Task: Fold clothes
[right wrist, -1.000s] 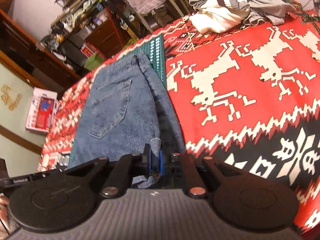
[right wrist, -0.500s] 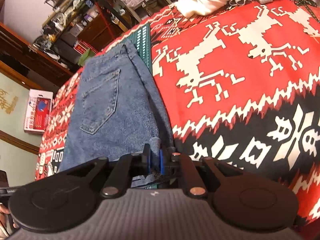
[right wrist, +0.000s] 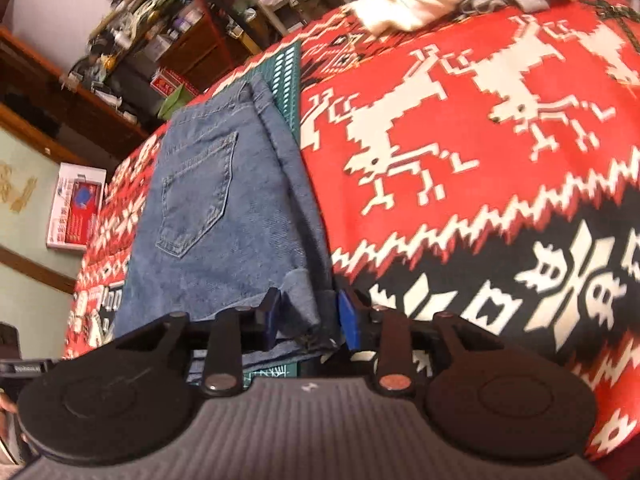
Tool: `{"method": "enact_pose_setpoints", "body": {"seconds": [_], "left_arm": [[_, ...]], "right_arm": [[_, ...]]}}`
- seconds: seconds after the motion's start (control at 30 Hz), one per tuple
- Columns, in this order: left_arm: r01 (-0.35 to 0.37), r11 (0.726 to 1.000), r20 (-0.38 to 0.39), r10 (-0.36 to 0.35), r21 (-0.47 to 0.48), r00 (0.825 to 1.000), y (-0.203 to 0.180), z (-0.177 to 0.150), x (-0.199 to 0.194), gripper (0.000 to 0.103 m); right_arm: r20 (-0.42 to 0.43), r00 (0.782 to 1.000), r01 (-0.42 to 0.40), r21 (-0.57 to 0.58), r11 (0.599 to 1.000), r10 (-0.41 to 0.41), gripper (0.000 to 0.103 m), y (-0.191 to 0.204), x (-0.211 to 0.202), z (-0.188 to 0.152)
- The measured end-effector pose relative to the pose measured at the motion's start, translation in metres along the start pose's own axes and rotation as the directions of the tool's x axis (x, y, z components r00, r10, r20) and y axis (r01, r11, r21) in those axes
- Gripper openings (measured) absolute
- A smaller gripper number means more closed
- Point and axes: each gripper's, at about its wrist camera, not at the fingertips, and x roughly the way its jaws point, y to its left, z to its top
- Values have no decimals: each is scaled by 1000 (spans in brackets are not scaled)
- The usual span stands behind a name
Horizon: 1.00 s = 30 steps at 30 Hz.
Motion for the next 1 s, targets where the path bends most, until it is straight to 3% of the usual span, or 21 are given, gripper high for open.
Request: {"method": "enact_pose_setpoints", "body": {"seconds": [0.03, 0.07, 0.13, 0.23, 0.43, 0.57, 0.7, 0.73, 0.77, 0.83, 0.9, 0.93, 1.0], "left_arm": [[-18, 1000, 3, 18, 15, 1000, -2, -1, 1, 29], [-33, 999, 9, 32, 28, 999, -4, -2, 2, 26], [-51, 997, 31, 50, 58, 998, -9, -4, -1, 23], [-80, 992, 88, 72, 100, 994, -11, -1, -18, 20], [-152, 987, 130, 145, 45, 981, 29, 10, -31, 9], [-126, 992, 128, 121, 28, 984, 37, 8, -31, 9], [-97, 995, 113, 95, 11, 989, 35, 8, -36, 12], [-92, 996, 113, 91, 1, 989, 36, 7, -38, 15], [-87, 996, 109, 86, -3, 990, 35, 6, -39, 27], [-76, 997, 101, 77, -9, 992, 34, 4, -39, 40], [-66, 998, 92, 67, -15, 994, 32, 1, -38, 40], [-60, 998, 88, 62, -18, 994, 31, 0, -38, 37], [-65, 998, 84, 66, -10, 994, 28, -2, -38, 16]], "right_arm": [[-7, 1000, -2, -14, 1000, 2, 15, 3, 0, 1], [-8, 1000, 4, -29, 1000, -4, 15, 6, -1, 1], [-6, 1000, 9, -55, 998, -9, 13, 13, -4, 1], [-10, 999, -48, -39, 998, 48, 13, 20, -16, -2], [-88, 995, -59, -73, 996, 52, 13, 37, -1, -33], [-68, 996, -65, -33, 997, 63, 14, 33, -5, -37], [-68, 996, -62, -30, 998, 60, 19, 32, -11, -39], [-63, 996, -65, -23, 998, 63, 19, 31, -13, -38], [-58, 996, -68, -17, 998, 67, 19, 30, -14, -38], [-50, 996, -74, -3, 997, 74, 19, 27, -18, -37], [-44, 996, -79, 9, 997, 80, 19, 25, -21, -36], [-45, 996, -79, 7, 997, 79, 18, 25, -21, -36], [-48, 996, -71, -17, 997, 70, 8, 29, -21, -36]]}}
